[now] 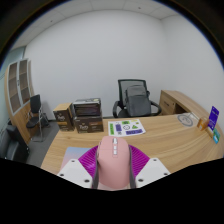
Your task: Arrange mouse
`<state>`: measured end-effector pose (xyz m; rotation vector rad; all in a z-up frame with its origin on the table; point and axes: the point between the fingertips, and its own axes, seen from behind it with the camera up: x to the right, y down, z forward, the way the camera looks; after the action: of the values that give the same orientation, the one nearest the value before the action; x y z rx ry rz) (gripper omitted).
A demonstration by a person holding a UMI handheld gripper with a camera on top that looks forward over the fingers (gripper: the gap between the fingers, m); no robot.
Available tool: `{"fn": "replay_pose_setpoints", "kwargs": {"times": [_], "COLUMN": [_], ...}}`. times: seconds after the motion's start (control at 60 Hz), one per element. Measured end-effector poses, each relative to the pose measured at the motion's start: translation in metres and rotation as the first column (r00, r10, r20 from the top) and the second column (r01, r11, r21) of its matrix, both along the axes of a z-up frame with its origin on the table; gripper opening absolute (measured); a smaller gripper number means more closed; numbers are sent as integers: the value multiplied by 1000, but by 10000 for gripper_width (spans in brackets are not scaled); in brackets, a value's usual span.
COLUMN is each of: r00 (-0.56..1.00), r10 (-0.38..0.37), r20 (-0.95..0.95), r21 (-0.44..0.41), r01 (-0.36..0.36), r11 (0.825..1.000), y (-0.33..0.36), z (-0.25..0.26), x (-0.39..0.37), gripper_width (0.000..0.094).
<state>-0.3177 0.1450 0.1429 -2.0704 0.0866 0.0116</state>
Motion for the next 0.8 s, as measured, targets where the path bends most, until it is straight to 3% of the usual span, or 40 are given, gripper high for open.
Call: {"fn": "replay_pose_setpoints", "kwargs": {"times": [0.1, 0.217, 0.383, 0.517, 0.7, 0.767, 0.8], "r00": [1000, 996, 989, 991, 994, 996, 996], "r10": [27, 89, 140, 124, 104, 90, 83], "r20": [5, 28, 50, 56, 13, -25, -37], "r21": [-71, -176, -235, -217, -257, -260, -253], "r01": [-26, -83, -124, -109, -98, -94, -90], "r11": [997, 981, 964, 970, 961, 961, 963], "y": [24, 28, 32, 37, 36, 32, 30], "z": [-47, -102, -142, -150, -154, -146, -141], "x": [-41, -71, -91, -91, -91, -92, -93], "gripper_width": [418, 418, 419, 427, 581, 843, 834]}}
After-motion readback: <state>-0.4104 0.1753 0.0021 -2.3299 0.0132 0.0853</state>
